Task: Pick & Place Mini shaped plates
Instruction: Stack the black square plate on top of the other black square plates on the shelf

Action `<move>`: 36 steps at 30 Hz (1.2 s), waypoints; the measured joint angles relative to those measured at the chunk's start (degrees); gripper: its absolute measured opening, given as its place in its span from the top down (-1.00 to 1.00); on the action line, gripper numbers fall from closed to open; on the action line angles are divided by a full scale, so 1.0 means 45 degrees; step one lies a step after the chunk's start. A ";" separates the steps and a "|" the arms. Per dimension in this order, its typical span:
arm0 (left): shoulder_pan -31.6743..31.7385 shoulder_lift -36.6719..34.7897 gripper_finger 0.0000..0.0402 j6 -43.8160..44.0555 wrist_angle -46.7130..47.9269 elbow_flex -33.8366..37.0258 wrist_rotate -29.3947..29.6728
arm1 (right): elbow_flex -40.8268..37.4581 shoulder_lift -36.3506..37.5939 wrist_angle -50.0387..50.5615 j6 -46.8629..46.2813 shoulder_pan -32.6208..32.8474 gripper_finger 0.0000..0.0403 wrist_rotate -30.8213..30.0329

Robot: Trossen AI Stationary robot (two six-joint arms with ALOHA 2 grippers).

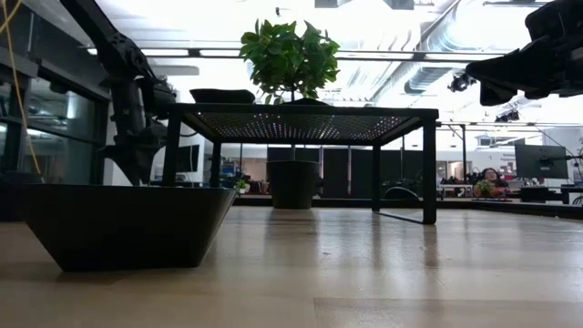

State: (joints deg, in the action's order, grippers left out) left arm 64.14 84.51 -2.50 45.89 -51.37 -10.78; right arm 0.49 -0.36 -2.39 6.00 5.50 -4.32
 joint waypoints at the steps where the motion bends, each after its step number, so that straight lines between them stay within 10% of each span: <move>1: 0.0000 0.0000 0.30 0.0013 -0.0006 0.0000 0.0037 | 0.0000 0.0000 0.0000 0.0000 -0.0005 0.97 0.0000; 36: 0.0831 0.2612 0.30 0.1272 0.1850 -0.2844 -0.0574 | 0.0000 0.0000 -0.0029 0.0000 -0.0004 0.98 0.0005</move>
State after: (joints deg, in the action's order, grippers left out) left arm 67.88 96.26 3.22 54.22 -64.17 -13.36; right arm 0.49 -0.36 -2.52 6.00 5.48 -4.29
